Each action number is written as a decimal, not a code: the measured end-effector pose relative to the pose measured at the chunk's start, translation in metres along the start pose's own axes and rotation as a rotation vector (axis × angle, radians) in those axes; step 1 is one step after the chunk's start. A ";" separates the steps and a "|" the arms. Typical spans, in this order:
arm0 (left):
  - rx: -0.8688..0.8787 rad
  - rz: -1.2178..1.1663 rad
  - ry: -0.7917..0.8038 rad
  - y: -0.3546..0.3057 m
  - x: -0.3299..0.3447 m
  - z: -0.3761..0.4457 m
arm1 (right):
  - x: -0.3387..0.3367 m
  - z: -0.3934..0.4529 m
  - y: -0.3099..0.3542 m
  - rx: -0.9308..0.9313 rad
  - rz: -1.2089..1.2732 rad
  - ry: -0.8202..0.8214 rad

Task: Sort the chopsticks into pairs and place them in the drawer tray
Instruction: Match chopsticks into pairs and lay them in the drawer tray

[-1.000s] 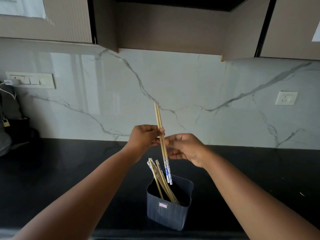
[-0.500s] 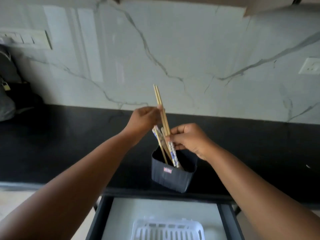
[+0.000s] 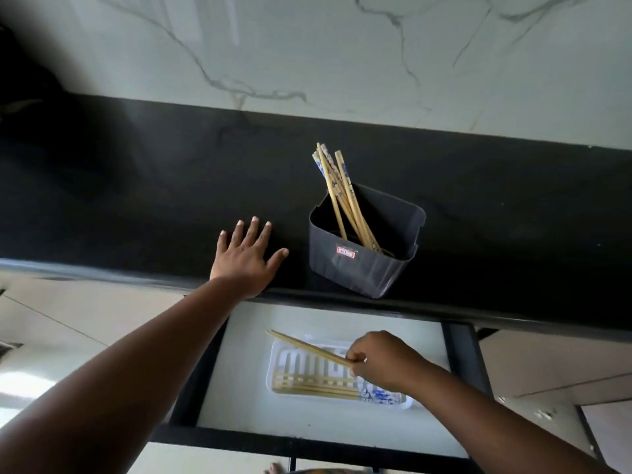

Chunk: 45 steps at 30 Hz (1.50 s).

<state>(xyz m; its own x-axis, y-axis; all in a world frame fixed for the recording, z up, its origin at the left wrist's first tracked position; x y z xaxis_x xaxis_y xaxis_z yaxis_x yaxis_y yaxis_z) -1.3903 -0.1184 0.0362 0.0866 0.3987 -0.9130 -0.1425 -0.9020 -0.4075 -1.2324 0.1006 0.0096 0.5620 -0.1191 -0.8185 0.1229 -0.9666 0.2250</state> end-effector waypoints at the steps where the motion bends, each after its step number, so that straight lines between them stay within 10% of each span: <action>1: 0.003 0.007 -0.008 0.001 0.001 0.001 | 0.013 0.007 -0.007 0.015 -0.062 0.022; 13: 0.006 0.003 -0.019 -0.001 -0.005 0.001 | 0.083 0.052 -0.017 -0.026 -0.458 0.119; 29: 0.016 -0.005 -0.027 -0.001 -0.004 0.003 | 0.078 0.045 -0.022 -0.011 -0.349 0.030; 37: 0.018 0.000 -0.004 0.000 -0.002 0.002 | 0.002 0.009 0.027 -0.077 -0.036 0.295; 41: 0.008 0.013 0.007 0.000 -0.002 0.002 | -0.117 -0.025 0.088 -0.245 0.317 0.129; 45: 0.006 0.013 0.018 -0.003 -0.003 0.002 | -0.229 -0.024 0.072 -0.108 0.420 -0.420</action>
<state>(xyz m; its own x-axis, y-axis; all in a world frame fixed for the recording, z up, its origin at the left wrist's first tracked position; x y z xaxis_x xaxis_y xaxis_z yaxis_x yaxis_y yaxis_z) -1.3919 -0.1168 0.0398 0.1024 0.3840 -0.9176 -0.1496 -0.9060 -0.3958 -1.3329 0.0636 0.2255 0.2124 -0.5862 -0.7818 0.0553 -0.7916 0.6085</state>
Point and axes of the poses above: each hand's wrist, its own z-axis towards the middle knuckle, its own x-axis out of the palm, y = z × x, the point moved 8 cm from there along z, towards the middle knuckle, and after that the axes turned 14 degrees about -z, right-handed, at the moved point
